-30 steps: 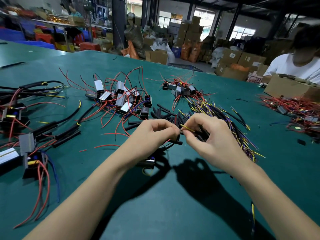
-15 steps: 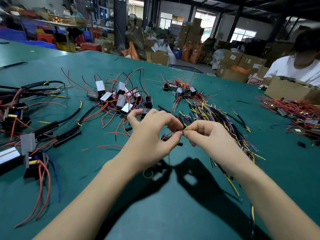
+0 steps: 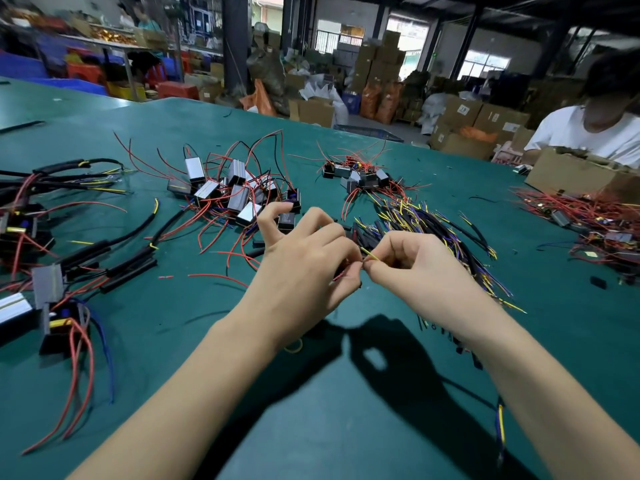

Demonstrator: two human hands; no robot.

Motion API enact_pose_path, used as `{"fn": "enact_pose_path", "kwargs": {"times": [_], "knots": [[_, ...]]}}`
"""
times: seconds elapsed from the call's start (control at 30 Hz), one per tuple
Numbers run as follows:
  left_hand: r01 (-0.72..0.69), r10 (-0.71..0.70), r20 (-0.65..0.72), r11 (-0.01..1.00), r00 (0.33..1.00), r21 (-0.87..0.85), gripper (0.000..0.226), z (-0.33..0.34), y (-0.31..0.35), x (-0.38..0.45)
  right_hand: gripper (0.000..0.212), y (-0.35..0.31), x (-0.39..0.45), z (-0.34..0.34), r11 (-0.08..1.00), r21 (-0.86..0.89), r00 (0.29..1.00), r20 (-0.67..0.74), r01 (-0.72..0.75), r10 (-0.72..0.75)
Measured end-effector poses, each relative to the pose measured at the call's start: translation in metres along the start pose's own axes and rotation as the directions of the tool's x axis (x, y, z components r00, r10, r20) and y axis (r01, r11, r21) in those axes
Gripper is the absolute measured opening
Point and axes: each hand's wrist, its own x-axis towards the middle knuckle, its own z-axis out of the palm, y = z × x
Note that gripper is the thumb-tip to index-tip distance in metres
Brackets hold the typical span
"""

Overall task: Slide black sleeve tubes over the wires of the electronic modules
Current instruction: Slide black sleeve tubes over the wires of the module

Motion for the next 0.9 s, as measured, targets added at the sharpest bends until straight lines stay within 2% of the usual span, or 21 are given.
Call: {"fn": "enact_pose_path", "kwargs": {"times": [0.17, 0.27, 0.33, 0.4, 0.53, 0.63, 0.73, 0.8, 0.9], "knots": [[0.109, -0.105, 0.051, 0.991, 0.993, -0.073, 0.015, 0.003, -0.002, -0.001, 0.017, 0.006, -0.001, 0.008, 0.941, -0.265, 0.96, -0.128, 0.209, -0.249], [0.194, -0.186, 0.063, 0.965, 0.981, -0.176, 0.017, 0.006, -0.002, -0.002, 0.01, 0.007, -0.003, 0.012, 0.837, -0.451, 0.902, -0.141, 0.309, -0.409], [0.226, -0.219, 0.057, 0.945, 0.974, -0.237, 0.017, 0.008, -0.002, -0.003, 0.009, 0.009, -0.002, 0.015, 0.722, -0.586, 0.835, -0.134, 0.366, -0.533], [0.241, -0.242, 0.034, 0.925, 0.97, -0.293, 0.015, 0.01, -0.003, -0.003, 0.006, 0.011, -0.001, 0.016, 0.655, -0.646, 0.796, -0.119, 0.393, -0.594], [0.241, -0.267, -0.026, 0.905, 0.963, -0.35, 0.01, 0.008, -0.005, -0.004, 0.002, 0.012, 0.002, 0.011, 0.757, -0.524, 0.852, -0.106, 0.39, -0.512], [0.211, -0.236, -0.052, 0.932, 0.97, -0.295, 0.009, 0.007, -0.005, -0.005, 0.006, 0.012, 0.002, 0.009, 0.851, -0.407, 0.901, -0.131, 0.333, -0.415], [0.162, -0.183, -0.074, 0.96, 0.98, -0.228, 0.007, 0.004, -0.006, -0.004, 0.009, 0.013, 0.003, 0.009, 0.949, -0.202, 0.951, -0.142, 0.243, -0.274], [0.134, -0.154, -0.081, 0.969, 0.985, -0.209, 0.007, 0.002, -0.007, -0.003, 0.012, 0.013, 0.004, 0.007, 0.978, -0.076, 0.973, -0.115, 0.193, -0.201], [0.095, -0.109, -0.07, 0.979, 0.992, -0.18, 0.004, 0.001, -0.007, -0.002, 0.014, 0.012, 0.006, 0.004, 0.986, -0.01, 0.984, -0.063, 0.168, -0.169]]}}
